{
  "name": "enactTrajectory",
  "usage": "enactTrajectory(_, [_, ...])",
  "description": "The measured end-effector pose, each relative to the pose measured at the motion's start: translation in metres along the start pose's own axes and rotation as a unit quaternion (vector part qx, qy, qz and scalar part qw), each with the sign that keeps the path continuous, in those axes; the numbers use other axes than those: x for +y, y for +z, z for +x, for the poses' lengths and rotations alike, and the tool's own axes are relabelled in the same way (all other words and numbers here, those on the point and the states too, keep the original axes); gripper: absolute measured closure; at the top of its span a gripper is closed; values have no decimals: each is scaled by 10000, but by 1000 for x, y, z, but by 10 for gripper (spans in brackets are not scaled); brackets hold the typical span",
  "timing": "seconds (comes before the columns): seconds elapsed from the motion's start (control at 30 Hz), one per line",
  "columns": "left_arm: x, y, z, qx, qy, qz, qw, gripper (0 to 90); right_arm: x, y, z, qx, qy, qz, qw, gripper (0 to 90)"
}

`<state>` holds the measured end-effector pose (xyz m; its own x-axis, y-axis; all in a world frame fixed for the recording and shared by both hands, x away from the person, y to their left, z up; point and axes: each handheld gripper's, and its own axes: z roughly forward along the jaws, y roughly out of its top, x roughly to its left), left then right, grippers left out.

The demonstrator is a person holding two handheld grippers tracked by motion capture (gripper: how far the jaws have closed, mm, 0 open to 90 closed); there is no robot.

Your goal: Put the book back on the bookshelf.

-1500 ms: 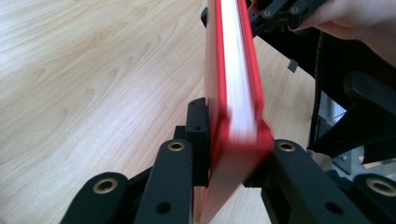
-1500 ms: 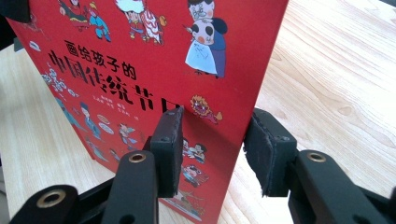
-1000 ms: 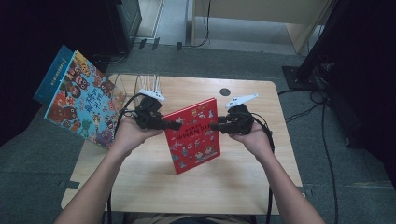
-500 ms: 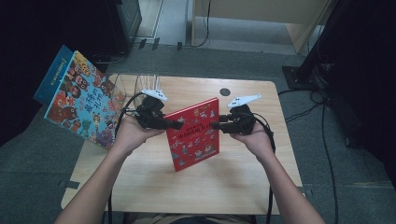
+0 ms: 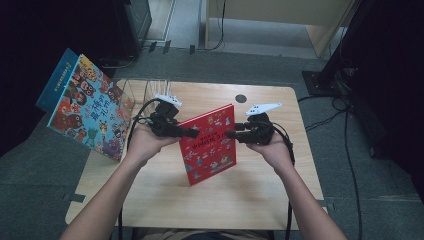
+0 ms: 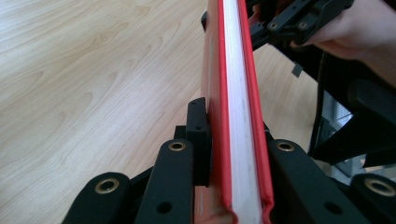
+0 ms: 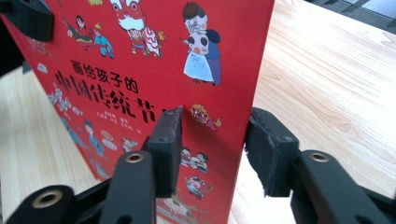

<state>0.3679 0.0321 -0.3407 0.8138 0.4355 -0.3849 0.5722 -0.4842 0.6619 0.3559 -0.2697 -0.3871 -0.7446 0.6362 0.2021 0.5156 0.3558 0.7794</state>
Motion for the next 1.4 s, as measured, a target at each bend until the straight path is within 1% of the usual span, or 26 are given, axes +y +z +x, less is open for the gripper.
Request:
enactTrajectory(0.03, [1,0,0,-19,-81,-10,10000,795,-2,0,0,-15,-13,-35,10000,541])
enactTrajectory(0.1, [2,-1,2,-45,-180,-30,9998,797,-5,1,0,-57,-103,-88,9999,519])
enactTrajectory(0.17, [2,-3,5,-62,-276,-73,9996,798,-8,2,-1,-53,-109,-110,9999,499])
enactTrajectory(0.33, [1,-11,8,-35,-363,-116,9993,798,-21,3,-4,-65,8,-83,9999,481])
enactTrajectory(0.47, [1,-17,7,42,-383,-128,9992,797,-34,6,-5,-80,-26,-161,9998,461])
enactTrajectory(0.5, [1,-19,7,50,-373,-105,9992,797,-36,6,-5,-82,-25,-174,9998,458])
enactTrajectory(0.53, [1,-21,7,66,-392,-137,9991,797,-40,7,-5,-83,3,-167,9998,453])
enactTrajectory(0.6, [1,-24,7,103,-409,-128,9990,798,-47,9,-4,-97,35,-112,9999,445])
enactTrajectory(0.7, [0,-31,10,133,-477,-105,9987,797,-62,15,-3,-127,-17,-34,9999,437])
enactTrajectory(0.8, [-2,-39,14,141,-563,-172,9982,797,-73,18,-2,-169,-1,50,9998,428])
enactTrajectory(0.9, [-4,-47,17,167,-601,-234,9978,798,-82,19,-2,-194,107,128,9997,428])
enactTrajectory(0.93, [-5,-50,19,169,-644,-273,9974,797,-85,20,-3,-204,103,155,9996,428])
enactTrajectory(1.0, [-6,-56,21,178,-687,-333,9969,798,-91,21,-3,-261,160,271,9992,428])
enactTrajectory(1.03, [-7,-58,22,178,-695,-332,9969,798,-95,22,-4,-308,194,365,9987,428])
enactTrajectory(1.07, [-7,-58,22,178,-695,-332,9969,798,-98,23,-4,-331,195,399,9985,428])
enactTrajectory(1.1, [-9,-63,25,198,-724,-404,9964,797,-102,25,-5,-330,251,436,9982,428])
enactTrajectory(1.13, [-9,-63,25,198,-724,-404,9964,797,-102,25,-5,-330,251,436,9982,428])
enactTrajectory(1.17, [-10,-67,26,204,-745,-465,9959,797,-108,28,-6,-369,283,522,9976,428])
enactTrajectory(1.2, [-13,-72,29,208,-772,-511,9955,797,-110,29,-6,-384,285,548,9973,428])
enactTrajectory(1.23, [-14,-74,29,208,-812,-541,9950,797,-112,30,-7,-392,290,579,9971,428])
enactTrajectory(1.3, [-17,-79,32,232,-865,-558,9944,797,-115,32,-9,-416,366,662,9963,428])
enactTrajectory(1.4, [-22,-84,34,261,-913,-570,9939,796,-118,35,-12,-458,435,667,9958,428])
